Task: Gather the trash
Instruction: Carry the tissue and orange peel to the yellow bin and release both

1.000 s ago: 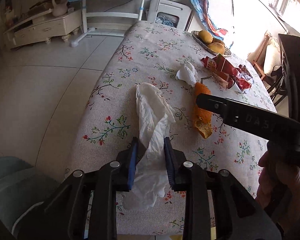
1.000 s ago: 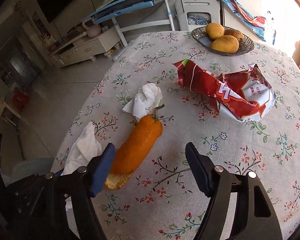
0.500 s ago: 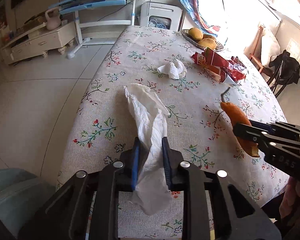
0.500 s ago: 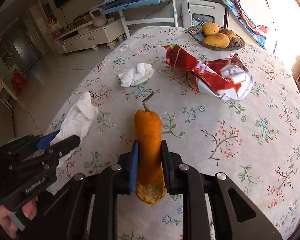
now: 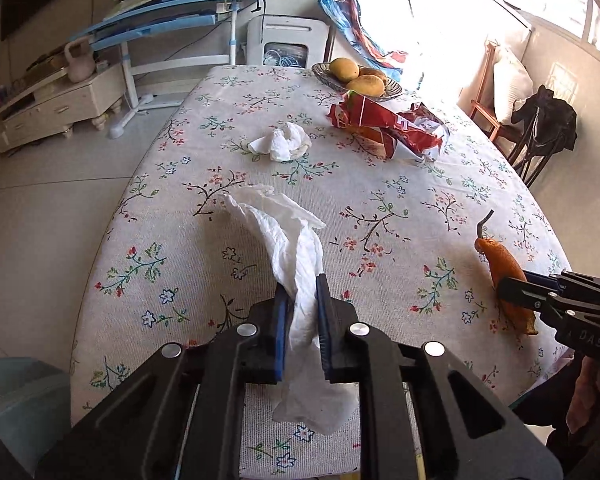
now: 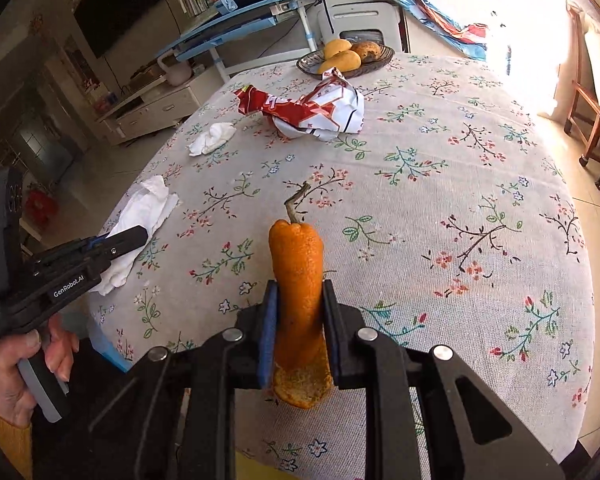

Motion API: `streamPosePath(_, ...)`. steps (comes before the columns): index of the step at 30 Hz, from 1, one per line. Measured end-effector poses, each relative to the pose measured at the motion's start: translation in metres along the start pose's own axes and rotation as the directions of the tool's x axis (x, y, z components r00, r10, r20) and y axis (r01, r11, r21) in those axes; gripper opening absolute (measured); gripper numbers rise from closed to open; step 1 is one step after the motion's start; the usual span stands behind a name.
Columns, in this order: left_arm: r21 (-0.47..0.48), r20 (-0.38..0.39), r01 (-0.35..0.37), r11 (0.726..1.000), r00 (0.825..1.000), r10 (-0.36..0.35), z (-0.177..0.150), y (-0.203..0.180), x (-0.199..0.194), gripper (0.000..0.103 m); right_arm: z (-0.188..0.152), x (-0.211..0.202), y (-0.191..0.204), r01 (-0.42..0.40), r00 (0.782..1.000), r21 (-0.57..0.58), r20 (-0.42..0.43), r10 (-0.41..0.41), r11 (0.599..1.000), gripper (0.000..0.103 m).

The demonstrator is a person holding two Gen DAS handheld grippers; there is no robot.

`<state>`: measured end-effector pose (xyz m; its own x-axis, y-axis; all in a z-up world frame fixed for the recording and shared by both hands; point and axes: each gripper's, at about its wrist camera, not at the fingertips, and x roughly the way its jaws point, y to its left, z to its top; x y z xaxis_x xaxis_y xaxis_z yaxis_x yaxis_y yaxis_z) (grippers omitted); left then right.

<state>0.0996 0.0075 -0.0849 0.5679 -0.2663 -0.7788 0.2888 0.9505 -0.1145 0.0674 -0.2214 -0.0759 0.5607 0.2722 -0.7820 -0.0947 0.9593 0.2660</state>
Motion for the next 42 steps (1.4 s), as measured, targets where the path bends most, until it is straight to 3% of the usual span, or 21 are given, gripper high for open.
streamPosePath(5,-0.074,0.011,-0.018,0.997,1.000,0.018,0.002,0.007,0.005,0.055,-0.003,0.000,0.003,0.001,1.000,-0.041,-0.005,-0.001,0.999,0.030)
streamPosePath(7,-0.068,0.013,-0.030,0.997,0.999,0.031,0.002,0.005,0.007,0.055,-0.004,0.001,0.006,0.007,1.000,-0.061,-0.003,-0.007,0.998,0.033)
streamPosePath(9,-0.038,0.012,-0.035,0.999,0.999,0.035,0.003,0.000,0.008,0.052,-0.005,0.001,0.008,0.013,1.000,-0.071,0.002,-0.012,0.997,0.034)
streamPosePath(11,0.005,0.001,-0.035,0.999,0.999,0.035,0.004,-0.006,0.010,0.020,-0.005,0.001,0.007,0.009,1.000,-0.069,0.005,-0.008,0.998,0.034)
streamPosePath(13,0.033,0.008,-0.043,0.999,0.999,0.043,0.004,-0.011,0.008,0.013,-0.005,0.001,0.003,-0.011,1.000,-0.045,0.005,0.011,0.999,0.024)
streamPosePath(18,0.027,0.118,-0.022,0.999,0.993,0.019,0.008,-0.018,-0.020,0.011,-0.007,-0.010,-0.004,-0.074,0.997,0.020,0.035,0.073,0.997,0.023)
streamPosePath(24,0.062,0.223,-0.044,0.997,0.974,0.029,0.005,-0.031,-0.054,0.011,-0.010,-0.037,0.006,-0.127,0.987,0.001,0.097,0.126,0.992,0.023)
streamPosePath(42,0.081,0.236,-0.040,0.996,0.972,0.020,-0.034,-0.055,-0.083,0.012,-0.053,-0.069,0.015,-0.203,0.973,0.013,0.117,0.200,0.979,0.023)
